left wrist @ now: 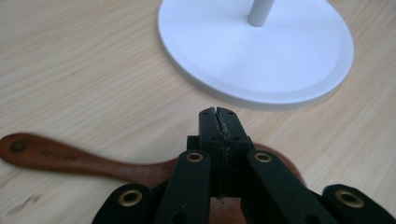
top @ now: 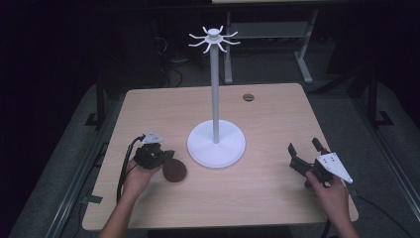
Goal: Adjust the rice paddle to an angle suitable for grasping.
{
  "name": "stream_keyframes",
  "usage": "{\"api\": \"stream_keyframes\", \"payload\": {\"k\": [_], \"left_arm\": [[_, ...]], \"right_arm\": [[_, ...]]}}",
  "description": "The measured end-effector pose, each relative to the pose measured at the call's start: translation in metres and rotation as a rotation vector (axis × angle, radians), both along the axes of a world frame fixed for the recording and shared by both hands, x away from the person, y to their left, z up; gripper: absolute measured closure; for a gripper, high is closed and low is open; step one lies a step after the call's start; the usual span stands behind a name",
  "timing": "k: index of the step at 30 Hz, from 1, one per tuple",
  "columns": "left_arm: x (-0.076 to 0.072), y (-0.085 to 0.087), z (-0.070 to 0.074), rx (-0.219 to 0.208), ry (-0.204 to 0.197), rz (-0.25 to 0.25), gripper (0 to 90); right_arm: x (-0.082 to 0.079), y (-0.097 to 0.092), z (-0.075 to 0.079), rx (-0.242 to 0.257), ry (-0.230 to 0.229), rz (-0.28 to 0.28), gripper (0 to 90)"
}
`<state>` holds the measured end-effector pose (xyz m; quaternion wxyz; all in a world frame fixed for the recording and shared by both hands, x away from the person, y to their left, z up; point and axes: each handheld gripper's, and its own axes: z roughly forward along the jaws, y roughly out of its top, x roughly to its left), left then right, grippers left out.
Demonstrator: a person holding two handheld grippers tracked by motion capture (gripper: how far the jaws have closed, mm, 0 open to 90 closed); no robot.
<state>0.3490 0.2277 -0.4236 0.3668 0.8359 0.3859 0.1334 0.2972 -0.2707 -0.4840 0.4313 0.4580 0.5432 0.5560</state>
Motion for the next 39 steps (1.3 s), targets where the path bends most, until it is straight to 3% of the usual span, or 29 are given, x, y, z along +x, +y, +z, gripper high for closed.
{"api": "stream_keyframes", "payload": {"k": [6,18,22,39], "left_arm": [[0.006,-0.017,-0.008,0.018,0.017,-0.029,89.6],[0.011,-0.030,-0.022,0.031,0.041,-0.059,89.6],[0.012,-0.034,-0.028,0.048,0.068,-0.070,89.6],[0.002,-0.030,-0.030,0.078,0.099,-0.088,89.7]], "right_arm": [[0.000,0.000,0.000,-0.002,0.000,0.000,13.1],[0.000,0.000,0.000,-0.003,0.001,0.001,13.0],[0.000,0.000,0.000,-0.003,0.000,0.002,13.1],[0.000,0.000,0.000,0.001,0.000,0.001,13.0]]}}
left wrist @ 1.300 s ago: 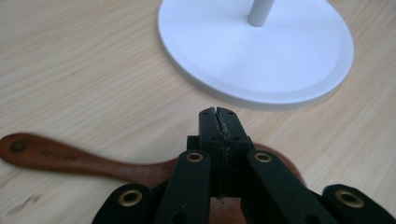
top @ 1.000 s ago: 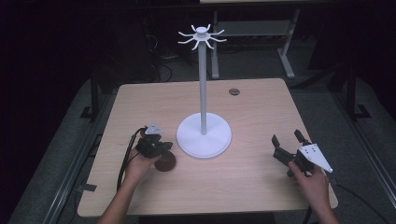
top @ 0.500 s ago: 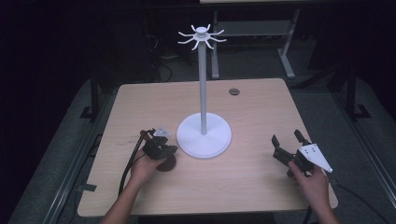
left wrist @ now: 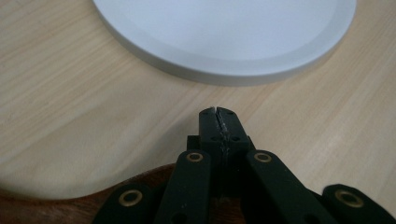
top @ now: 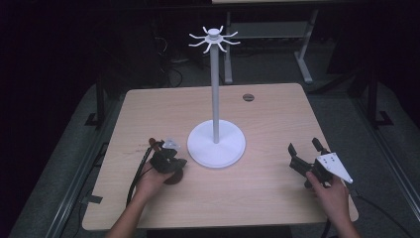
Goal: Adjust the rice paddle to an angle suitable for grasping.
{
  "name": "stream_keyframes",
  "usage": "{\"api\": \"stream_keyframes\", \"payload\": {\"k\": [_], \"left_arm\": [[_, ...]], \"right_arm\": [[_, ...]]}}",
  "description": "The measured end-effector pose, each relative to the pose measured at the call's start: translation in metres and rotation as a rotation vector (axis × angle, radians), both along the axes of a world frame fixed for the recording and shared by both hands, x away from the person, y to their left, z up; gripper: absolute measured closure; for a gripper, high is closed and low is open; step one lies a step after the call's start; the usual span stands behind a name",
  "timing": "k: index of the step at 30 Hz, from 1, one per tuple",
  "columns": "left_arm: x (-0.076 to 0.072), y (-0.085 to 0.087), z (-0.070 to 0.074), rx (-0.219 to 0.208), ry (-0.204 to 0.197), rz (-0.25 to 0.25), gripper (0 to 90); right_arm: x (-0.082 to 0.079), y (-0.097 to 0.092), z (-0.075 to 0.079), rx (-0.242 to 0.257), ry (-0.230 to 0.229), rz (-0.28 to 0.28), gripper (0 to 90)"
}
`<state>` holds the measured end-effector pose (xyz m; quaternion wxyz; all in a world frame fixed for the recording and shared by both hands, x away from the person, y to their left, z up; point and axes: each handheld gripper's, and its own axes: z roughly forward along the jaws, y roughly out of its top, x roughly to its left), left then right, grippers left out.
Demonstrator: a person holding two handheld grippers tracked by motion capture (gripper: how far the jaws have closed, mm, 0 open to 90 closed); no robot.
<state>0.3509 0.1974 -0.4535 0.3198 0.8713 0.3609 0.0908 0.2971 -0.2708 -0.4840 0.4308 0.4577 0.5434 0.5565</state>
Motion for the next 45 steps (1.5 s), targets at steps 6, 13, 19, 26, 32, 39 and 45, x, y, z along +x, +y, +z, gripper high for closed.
{"api": "stream_keyframes", "payload": {"k": [6,13,19,26,32,39,45], "left_arm": [[-0.009,0.008,0.002,0.007,0.007,0.007,89.7],[-0.020,0.020,0.003,0.023,0.019,0.011,89.7],[-0.031,0.029,0.004,0.024,0.010,0.019,89.8],[-0.039,0.040,0.004,0.025,0.005,0.038,89.7],[-0.050,0.057,0.005,0.020,-0.002,0.068,89.8],[-0.056,0.073,0.005,0.020,-0.009,0.102,89.8],[-0.062,0.087,0.009,-0.010,-0.019,0.144,89.8]], "right_arm": [[0.000,0.000,0.000,0.000,0.001,0.000,13.1],[0.000,0.000,0.000,-0.001,0.000,0.000,13.0],[0.000,0.000,0.000,-0.001,-0.001,-0.001,13.0],[0.000,0.000,0.000,-0.002,-0.001,-0.003,13.0],[0.001,0.000,0.000,0.000,0.008,-0.004,13.0],[0.001,0.001,0.000,-0.004,0.004,-0.005,13.0],[0.000,0.000,0.000,-0.002,0.001,-0.005,13.1]]}}
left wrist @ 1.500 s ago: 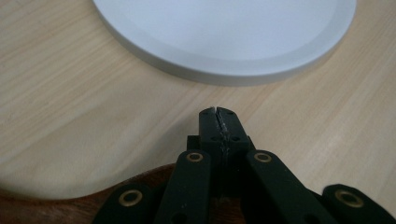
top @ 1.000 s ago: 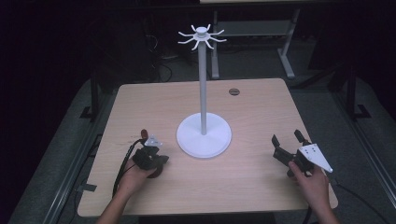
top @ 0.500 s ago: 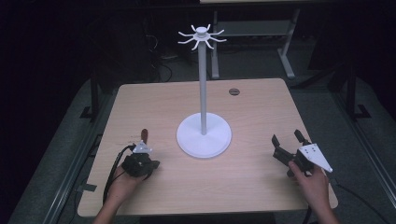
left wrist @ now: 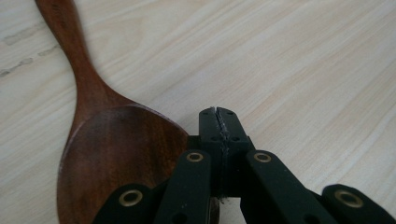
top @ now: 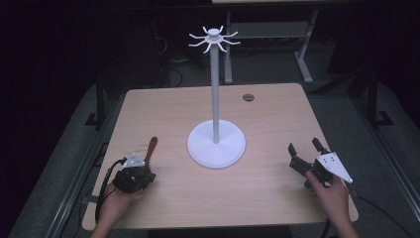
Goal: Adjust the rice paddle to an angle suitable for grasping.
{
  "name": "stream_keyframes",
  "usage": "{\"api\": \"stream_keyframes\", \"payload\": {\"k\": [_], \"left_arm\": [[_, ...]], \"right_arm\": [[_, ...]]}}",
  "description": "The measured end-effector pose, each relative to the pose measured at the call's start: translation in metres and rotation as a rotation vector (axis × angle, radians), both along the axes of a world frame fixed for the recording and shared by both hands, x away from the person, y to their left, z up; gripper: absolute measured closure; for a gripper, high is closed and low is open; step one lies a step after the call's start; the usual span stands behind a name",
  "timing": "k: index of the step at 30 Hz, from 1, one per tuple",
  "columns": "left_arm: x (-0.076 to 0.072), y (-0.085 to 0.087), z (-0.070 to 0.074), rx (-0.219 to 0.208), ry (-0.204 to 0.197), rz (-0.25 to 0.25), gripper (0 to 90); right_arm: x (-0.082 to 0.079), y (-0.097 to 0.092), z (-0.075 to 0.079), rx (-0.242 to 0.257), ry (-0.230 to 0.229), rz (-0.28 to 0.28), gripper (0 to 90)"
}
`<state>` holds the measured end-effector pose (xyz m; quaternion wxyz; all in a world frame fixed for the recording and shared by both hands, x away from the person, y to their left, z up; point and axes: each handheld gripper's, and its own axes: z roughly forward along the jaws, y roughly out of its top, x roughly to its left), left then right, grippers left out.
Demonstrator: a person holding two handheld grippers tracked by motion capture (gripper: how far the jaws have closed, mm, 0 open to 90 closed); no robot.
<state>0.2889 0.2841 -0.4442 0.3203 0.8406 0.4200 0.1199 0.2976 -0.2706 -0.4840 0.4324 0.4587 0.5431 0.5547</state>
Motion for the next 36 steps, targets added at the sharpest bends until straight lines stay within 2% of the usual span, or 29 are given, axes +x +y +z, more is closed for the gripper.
{"api": "stream_keyframes", "payload": {"k": [6,8,11,14,19,21,22,24,27,28,29,32,34,35,36], "left_arm": [[0.005,0.003,0.010,-0.021,-0.031,0.020,89.8],[0.014,0.006,0.015,-0.031,-0.040,0.055,89.8],[0.020,0.008,0.017,-0.029,-0.047,0.068,89.8],[0.032,0.012,0.019,-0.040,-0.053,0.101,89.8],[0.049,0.015,0.022,-0.028,-0.062,0.124,89.7],[0.056,0.016,0.022,-0.036,-0.066,0.140,89.8],[0.059,0.017,0.022,-0.022,-0.068,0.139,89.8],[0.061,0.017,0.023,-0.026,-0.069,0.146,89.8],[0.074,0.019,0.023,-0.043,-0.084,0.173,89.8],[0.074,0.019,0.023,-0.043,-0.084,0.173,89.8],[0.081,0.018,0.022,-0.030,-0.075,0.181,89.8],[0.088,0.018,0.021,-0.038,-0.077,0.200,89.8],[0.095,0.018,0.019,-0.029,-0.080,0.216,89.8],[0.097,0.019,0.016,-0.040,-0.079,0.224,89.8],[0.100,0.019,0.014,-0.034,-0.071,0.231,89.8]], "right_arm": [[0.000,0.000,0.000,-0.001,-0.001,0.000,13.1],[0.000,0.000,0.000,-0.001,0.001,-0.001,13.0],[0.000,0.000,0.000,0.000,0.003,-0.003,13.1],[0.000,0.000,0.000,-0.001,0.003,-0.003,13.0],[0.000,0.000,0.000,0.000,0.002,-0.005,13.0],[0.000,0.000,0.000,0.001,-0.001,-0.006,13.0],[0.000,0.000,0.000,0.000,-0.001,-0.005,13.0],[0.000,0.000,0.000,0.001,-0.002,-0.005,13.1],[0.000,0.000,0.000,0.003,0.001,-0.005,13.0],[0.000,0.000,0.000,0.003,0.001,-0.005,13.0],[-0.001,0.000,0.000,0.002,0.001,-0.004,13.1],[0.000,0.000,0.000,0.002,-0.001,-0.005,13.0],[-0.001,0.000,0.000,0.002,0.001,-0.005,13.1],[-0.001,0.000,0.000,0.002,0.000,-0.004,13.0],[-0.001,0.000,0.000,0.002,0.000,-0.004,13.1]]}}
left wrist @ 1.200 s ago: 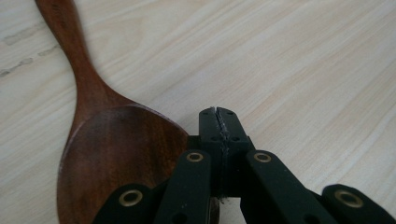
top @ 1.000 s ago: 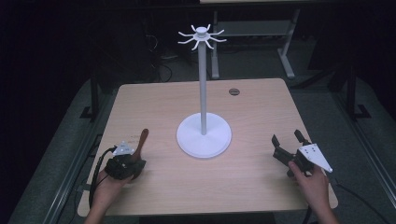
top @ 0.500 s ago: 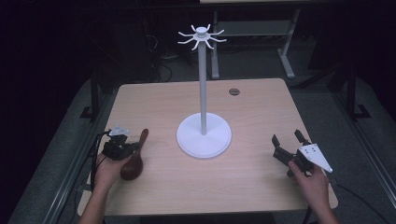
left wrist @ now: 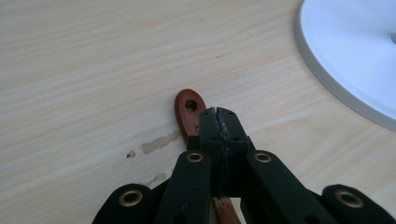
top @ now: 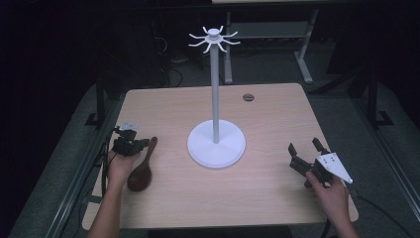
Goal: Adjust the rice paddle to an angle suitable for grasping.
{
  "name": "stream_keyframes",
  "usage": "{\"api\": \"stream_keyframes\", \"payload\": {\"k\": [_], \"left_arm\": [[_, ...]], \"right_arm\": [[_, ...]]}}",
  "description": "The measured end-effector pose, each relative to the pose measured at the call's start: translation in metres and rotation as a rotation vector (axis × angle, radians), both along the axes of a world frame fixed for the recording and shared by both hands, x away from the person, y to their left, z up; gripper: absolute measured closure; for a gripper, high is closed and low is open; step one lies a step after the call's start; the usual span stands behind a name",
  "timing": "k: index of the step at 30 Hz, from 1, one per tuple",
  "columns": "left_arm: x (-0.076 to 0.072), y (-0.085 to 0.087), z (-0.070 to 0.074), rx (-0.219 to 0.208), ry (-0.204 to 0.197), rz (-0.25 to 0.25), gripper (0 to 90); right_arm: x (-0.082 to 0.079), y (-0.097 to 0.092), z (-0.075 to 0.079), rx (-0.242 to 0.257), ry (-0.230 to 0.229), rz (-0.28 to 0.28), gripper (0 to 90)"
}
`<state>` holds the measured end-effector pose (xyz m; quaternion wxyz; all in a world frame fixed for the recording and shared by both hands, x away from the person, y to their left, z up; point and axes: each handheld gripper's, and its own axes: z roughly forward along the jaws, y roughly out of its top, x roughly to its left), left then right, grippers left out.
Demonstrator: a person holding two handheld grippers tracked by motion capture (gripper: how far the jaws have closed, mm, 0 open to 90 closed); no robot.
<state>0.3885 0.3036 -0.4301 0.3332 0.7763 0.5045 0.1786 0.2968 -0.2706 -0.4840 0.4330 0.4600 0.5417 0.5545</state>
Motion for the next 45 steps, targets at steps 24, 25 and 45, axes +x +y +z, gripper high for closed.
{"api": "stream_keyframes", "payload": {"k": [24,25,45], "left_arm": [[0.006,0.001,-0.020,0.013,0.078,-0.028,89.8],[0.006,-0.001,-0.021,0.010,0.076,-0.036,89.8],[0.001,-0.027,-0.023,-0.030,0.099,-0.217,89.8]], "right_arm": [[0.000,0.000,0.000,-0.003,0.000,0.008,13.0],[0.000,0.000,0.000,-0.003,0.000,0.008,13.0],[0.000,0.000,0.000,-0.003,0.000,0.009,13.1]]}}
